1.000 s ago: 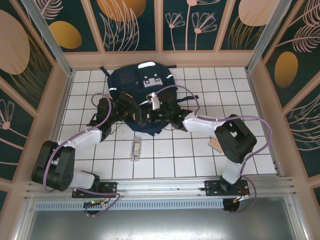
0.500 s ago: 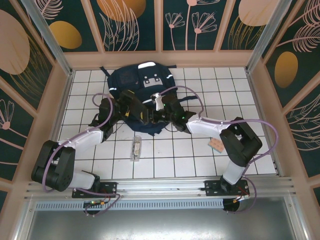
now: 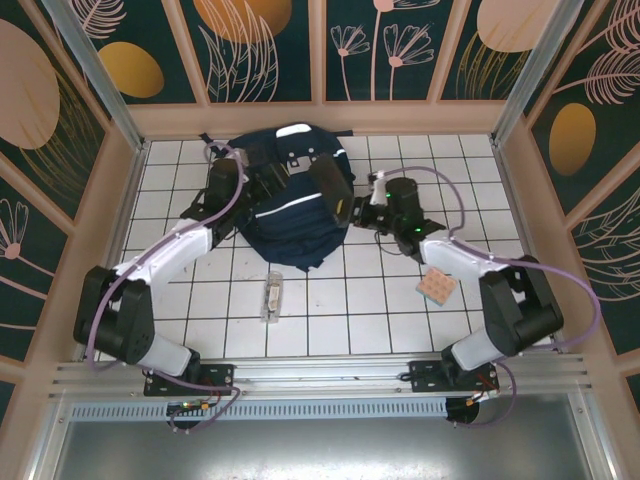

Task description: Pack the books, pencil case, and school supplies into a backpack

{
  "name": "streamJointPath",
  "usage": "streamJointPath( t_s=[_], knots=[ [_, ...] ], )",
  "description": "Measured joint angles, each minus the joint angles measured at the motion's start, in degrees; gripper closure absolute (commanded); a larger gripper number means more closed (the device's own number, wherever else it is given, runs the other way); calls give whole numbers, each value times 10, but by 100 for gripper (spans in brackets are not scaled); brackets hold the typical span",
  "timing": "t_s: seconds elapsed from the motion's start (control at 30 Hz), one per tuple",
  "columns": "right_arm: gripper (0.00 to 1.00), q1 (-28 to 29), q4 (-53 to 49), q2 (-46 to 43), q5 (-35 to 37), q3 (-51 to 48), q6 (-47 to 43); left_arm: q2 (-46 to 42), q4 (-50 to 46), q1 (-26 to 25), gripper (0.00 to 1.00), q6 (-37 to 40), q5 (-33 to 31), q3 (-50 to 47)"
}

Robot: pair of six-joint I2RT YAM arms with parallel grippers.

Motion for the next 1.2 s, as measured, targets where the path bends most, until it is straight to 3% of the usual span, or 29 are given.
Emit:
streamJointPath(
  t_s=[0.13, 0.3, 0.57, 0.67, 0.83, 0.93, 1.2],
  knots=[
    [100, -58, -19, -49, 17, -17, 10, 68, -69, -37, 10, 100, -12, 54],
    [100, -117, -40, -94, 22, -54, 26, 159, -143, -98, 8, 226, -74, 137],
    [100, -141, -66, -135, 23, -82, 39, 226, -195, -144, 12, 337, -149, 182],
    [100, -143, -66, -140, 23, -83, 43, 242, -200, -143, 29, 352, -171, 189],
    [100, -143, -65, -140, 20, -85, 47, 258, -206, -150, 78, 371, -185, 207],
    [100, -143, -65, -139, 16, -87, 50, 264, -212, -148, 97, 384, -187, 224],
    [100, -143, -66, -139, 14, -87, 51, 256, -251, -140, 100, 367, -138, 279]
  ],
)
